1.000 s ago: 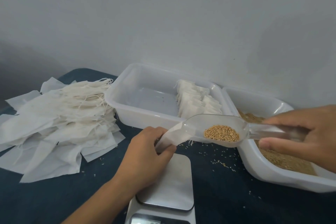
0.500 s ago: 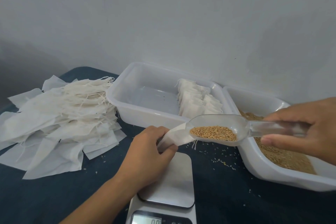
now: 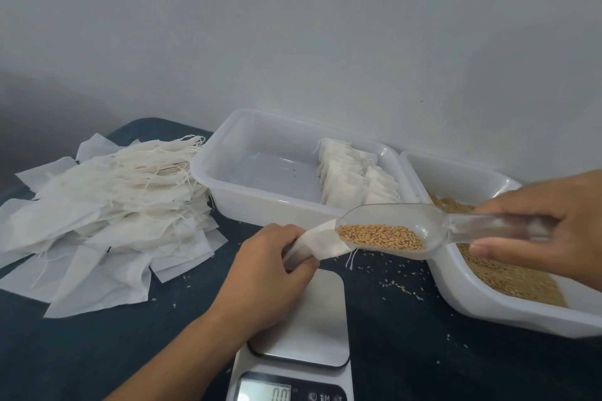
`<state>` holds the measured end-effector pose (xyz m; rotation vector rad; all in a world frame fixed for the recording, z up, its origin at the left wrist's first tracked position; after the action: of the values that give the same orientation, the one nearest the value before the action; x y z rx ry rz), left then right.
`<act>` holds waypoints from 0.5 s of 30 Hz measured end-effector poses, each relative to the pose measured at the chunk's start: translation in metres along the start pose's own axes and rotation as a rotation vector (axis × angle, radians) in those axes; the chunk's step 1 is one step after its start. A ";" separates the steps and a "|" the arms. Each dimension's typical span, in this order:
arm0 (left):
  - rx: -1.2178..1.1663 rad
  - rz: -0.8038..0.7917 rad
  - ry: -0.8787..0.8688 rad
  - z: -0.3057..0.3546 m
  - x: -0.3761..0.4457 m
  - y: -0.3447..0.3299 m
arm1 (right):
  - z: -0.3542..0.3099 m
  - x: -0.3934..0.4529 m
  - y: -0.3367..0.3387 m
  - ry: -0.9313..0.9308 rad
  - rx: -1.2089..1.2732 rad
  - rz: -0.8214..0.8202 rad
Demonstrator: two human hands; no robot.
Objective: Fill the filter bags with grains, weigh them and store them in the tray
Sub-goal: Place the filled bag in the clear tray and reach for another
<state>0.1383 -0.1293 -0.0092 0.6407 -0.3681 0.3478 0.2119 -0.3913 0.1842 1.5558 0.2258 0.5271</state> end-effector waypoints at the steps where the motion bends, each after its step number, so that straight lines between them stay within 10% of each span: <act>1: -0.004 0.002 0.000 0.000 0.000 0.000 | 0.000 0.000 0.000 -0.001 0.001 0.000; 15: -0.009 -0.004 0.001 -0.002 -0.001 -0.001 | 0.005 -0.004 -0.003 -0.041 0.003 -0.015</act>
<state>0.1385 -0.1287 -0.0116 0.6321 -0.3670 0.3427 0.2113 -0.3972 0.1804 1.5653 0.2063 0.4827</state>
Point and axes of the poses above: each hand's wrist, its own x-axis towards the middle knuckle, its own y-axis out of the back of the hand, z = x × y, the point moved 9 cm from there along x, towards the middle knuckle, and after that the axes turned 11 degrees about -y, right-handed, at the moved point
